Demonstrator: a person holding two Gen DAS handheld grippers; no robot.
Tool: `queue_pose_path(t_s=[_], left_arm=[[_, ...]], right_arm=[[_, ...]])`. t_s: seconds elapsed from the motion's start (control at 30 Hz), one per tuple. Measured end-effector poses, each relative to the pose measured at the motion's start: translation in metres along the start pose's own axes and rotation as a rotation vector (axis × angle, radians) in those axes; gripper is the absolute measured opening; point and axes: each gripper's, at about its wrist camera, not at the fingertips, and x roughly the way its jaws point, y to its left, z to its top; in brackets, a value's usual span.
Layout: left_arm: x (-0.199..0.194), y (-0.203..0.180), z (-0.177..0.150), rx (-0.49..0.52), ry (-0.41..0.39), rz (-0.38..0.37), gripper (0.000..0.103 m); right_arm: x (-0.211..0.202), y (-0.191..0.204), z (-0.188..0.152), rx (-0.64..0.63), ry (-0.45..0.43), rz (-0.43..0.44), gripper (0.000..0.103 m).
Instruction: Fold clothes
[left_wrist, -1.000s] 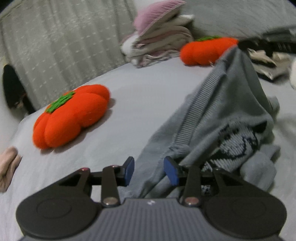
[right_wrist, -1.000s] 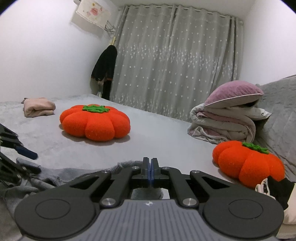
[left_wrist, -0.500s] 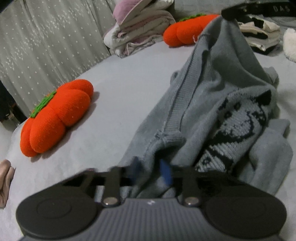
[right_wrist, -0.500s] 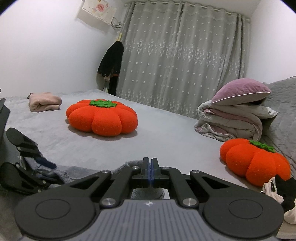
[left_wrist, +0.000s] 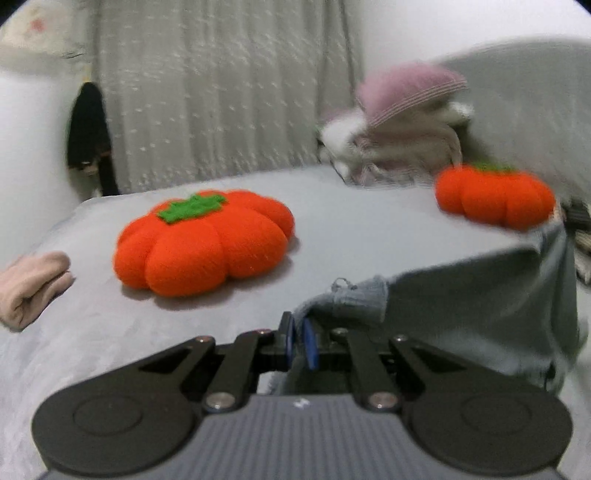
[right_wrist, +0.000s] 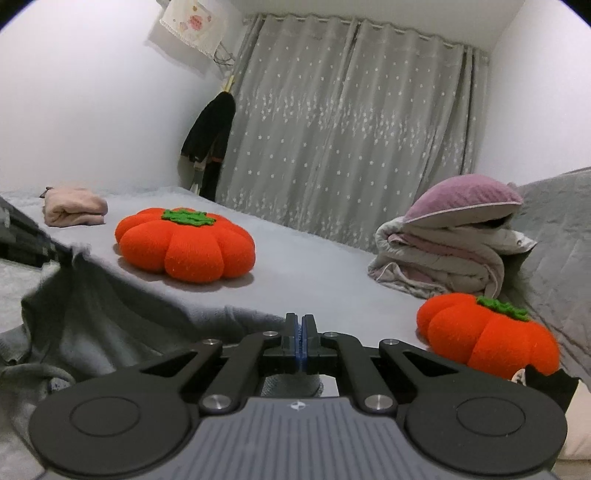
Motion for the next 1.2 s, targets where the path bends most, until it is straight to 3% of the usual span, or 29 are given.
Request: queue_pose_path(t_s=[0.37, 0.67, 1.2], left_arm=[[-0.057, 0.011, 0.038, -0.140, -0.228, 0.000, 0.007], [-0.095, 0.008, 0.057, -0.156, -0.352, 0.023, 0.007], [-0.193, 0.004, 0.083, -0.217, -0.585, 0.058, 0.007]], right_arm=[[-0.025, 0.019, 0.014, -0.084, -0.185, -0.126, 0.003], [-0.043, 0.039, 0.027, -0.156, -0.340, -0.282, 0.003], [-0.111, 0.063, 0.073, -0.185, -0.608, -0.391, 0.003]])
